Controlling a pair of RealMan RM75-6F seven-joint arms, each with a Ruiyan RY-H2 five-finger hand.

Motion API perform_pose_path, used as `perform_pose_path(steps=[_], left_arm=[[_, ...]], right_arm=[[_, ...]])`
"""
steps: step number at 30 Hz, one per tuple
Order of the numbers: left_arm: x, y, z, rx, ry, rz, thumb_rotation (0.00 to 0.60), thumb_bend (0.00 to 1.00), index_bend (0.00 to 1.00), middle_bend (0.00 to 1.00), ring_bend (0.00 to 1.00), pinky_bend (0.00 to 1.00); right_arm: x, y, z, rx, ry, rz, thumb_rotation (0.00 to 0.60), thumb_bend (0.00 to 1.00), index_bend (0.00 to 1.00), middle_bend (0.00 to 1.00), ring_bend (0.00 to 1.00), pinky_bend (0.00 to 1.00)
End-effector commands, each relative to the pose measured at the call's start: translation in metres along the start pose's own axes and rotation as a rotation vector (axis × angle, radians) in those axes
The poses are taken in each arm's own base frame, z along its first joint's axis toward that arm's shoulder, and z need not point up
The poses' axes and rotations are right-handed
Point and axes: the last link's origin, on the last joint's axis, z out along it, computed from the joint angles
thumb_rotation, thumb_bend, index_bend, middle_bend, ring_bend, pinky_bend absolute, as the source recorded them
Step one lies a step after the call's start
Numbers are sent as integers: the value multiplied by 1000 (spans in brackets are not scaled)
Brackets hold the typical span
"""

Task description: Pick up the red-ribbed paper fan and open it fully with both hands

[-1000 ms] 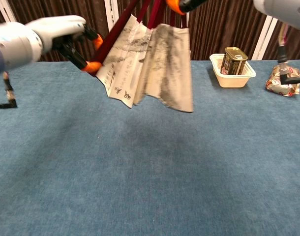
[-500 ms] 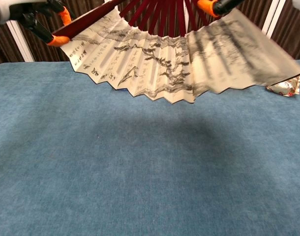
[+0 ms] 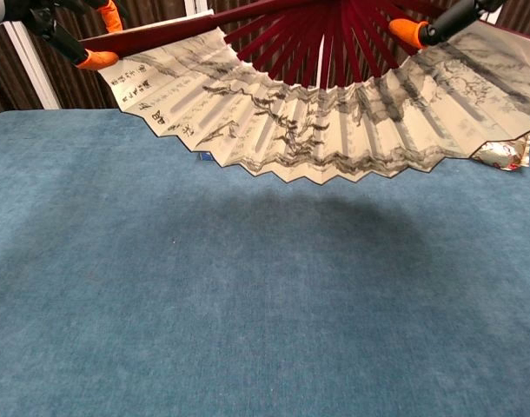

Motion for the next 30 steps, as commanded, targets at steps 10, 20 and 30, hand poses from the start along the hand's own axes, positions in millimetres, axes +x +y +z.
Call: perform_pose_path(steps=[10,20,30], left_arm=[[-9,9,3,-23,9,10,600,584,719,109,0,0],[-18,8,0,-29,15,21,600,584,719,108,0,0],[-28,2,-12,-26,-9,13,600,583,705,103,0,0]], right_arm=[[-11,15,-8,-5,2,-41,600,561,729,286,28,0],[-21,23,-19,-13,-1,-56,600,561,730,286,28,0],[-36,28,-42,-31,-24,-33,600,561,730,286,28,0]])
